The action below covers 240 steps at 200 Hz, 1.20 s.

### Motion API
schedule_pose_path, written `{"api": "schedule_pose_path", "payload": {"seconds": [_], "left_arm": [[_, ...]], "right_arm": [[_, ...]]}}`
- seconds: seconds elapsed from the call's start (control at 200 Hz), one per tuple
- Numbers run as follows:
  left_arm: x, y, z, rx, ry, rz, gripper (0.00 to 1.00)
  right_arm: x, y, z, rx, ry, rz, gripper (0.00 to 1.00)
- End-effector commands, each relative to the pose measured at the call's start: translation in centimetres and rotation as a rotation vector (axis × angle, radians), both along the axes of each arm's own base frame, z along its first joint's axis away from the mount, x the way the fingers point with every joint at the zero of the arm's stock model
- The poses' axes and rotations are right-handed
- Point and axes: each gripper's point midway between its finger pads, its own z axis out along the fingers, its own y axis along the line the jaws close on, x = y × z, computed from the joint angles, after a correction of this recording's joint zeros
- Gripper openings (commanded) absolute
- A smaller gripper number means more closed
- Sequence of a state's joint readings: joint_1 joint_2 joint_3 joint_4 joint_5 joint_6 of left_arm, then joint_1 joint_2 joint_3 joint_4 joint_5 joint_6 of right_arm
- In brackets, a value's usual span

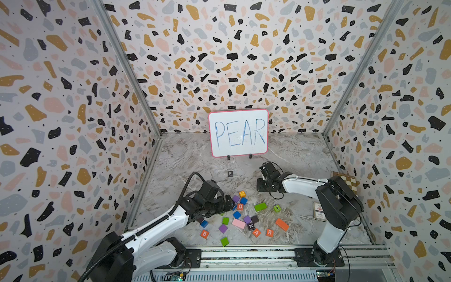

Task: Spell the uppercase word “pear” with letter blocks
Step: Pick up the letter block from the center of the board, then place the letter block at the center of the board.

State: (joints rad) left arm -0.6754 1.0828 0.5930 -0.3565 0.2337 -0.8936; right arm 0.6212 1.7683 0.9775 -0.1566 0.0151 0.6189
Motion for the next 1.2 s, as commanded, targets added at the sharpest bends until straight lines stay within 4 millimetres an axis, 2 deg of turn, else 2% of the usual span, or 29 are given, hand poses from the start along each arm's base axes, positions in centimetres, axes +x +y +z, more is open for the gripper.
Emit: {"api": "schedule_pose_path", "payload": {"seconds": [0.0, 0.12, 0.405, 0.556, 0.776, 1.001, 1.196], "left_arm": [[1.1, -0.9, 1.6, -0.024, -0.051, -0.01, 0.99], [1.1, -0.9, 1.8, -0.026, -0.055, -0.009, 0.99], [1.5, -0.7, 1.9, -0.01, -0.077, -0.025, 0.99], [2.1, 0.1, 2.1, -0.003, -0.082, -0.01, 0.99], [4.0, 2.0, 1.7, -0.022, -0.067, 0.033, 0.99], [6.6, 3.0, 2.1, -0.039, -0.068, 0.043, 0.99], [9.0, 3.9, 1.7, -0.067, -0.032, 0.052, 0.99]], "right_arm": [[-1.2, -1.2, -1.5, -0.073, 0.061, 0.003, 0.38], [-1.2, -0.9, -1.3, -0.068, 0.057, 0.008, 0.33], [-1.1, -0.5, -0.7, -0.058, 0.044, 0.008, 0.32], [-0.8, 0.1, -0.8, -0.06, 0.044, 0.007, 0.31], [0.5, 2.4, -0.5, -0.057, 0.029, 0.025, 0.31], [2.8, 5.7, -0.7, -0.048, 0.023, 0.052, 0.31], [4.9, 8.2, -1.3, -0.036, 0.025, 0.066, 0.31]]}}
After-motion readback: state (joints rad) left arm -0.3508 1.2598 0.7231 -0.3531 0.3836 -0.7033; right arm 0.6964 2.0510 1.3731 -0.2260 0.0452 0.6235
